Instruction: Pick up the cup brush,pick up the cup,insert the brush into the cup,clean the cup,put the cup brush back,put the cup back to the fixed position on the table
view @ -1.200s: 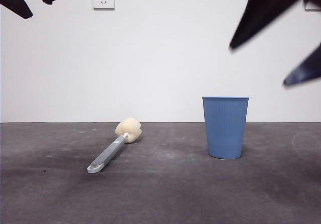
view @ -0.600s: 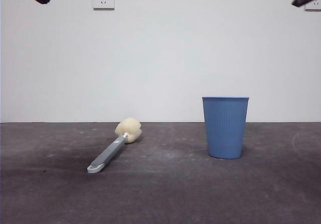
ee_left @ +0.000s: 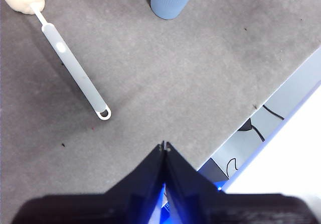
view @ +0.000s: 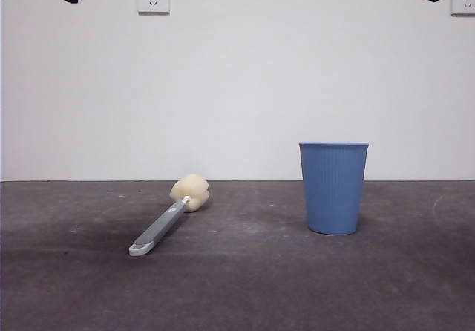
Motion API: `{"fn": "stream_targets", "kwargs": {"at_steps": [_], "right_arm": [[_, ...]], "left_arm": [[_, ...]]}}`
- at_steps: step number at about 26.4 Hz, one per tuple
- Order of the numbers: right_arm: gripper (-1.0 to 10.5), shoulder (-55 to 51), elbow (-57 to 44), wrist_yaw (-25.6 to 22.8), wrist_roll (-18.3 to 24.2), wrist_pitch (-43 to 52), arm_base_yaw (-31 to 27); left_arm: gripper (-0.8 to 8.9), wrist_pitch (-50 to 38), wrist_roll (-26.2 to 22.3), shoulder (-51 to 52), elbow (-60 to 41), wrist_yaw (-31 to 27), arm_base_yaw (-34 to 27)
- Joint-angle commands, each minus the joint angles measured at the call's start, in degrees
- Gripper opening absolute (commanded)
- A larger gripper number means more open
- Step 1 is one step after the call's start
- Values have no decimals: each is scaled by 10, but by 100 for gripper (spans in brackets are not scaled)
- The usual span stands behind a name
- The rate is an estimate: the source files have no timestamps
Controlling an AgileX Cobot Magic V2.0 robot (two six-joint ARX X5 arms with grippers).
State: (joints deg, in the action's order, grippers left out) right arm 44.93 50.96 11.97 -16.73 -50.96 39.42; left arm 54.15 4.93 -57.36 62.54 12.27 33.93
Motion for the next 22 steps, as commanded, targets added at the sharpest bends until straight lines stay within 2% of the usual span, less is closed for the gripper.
{"fn": "stream_targets", "kwargs": {"at_steps": [1,4,5,6,10,13,16,22], "right_arm": [[1,0,-2,-1,-1,3,1],[1,0,-2,-1,-1,3,1],[1,0,-2,-1,-1,3,1],[1,0,-2,-1,-1,3,1],[1,0,-2,-1,-1,3,1],[1,0,-2,-1,-1,3,1],[1,0,-2,-1,-1,3,1],[1,0,-2,-1,-1,3,1]], "left_arm": [[-3,-7,-7,1,-3,-1,1],[-3,-7,-9,13,-3,-7,-3],[-3,-22,-38,24,-3,-28,-10],[-3,-48,-43,38,-3,-47,-23],[-3,-273,-91,140,-47,-44,-128],[-3,-431,-92,238,-144,-45,-216],[-3,-534,-96,333,-266,-53,-275],[-3,-571,-92,430,-416,-67,-312]]}}
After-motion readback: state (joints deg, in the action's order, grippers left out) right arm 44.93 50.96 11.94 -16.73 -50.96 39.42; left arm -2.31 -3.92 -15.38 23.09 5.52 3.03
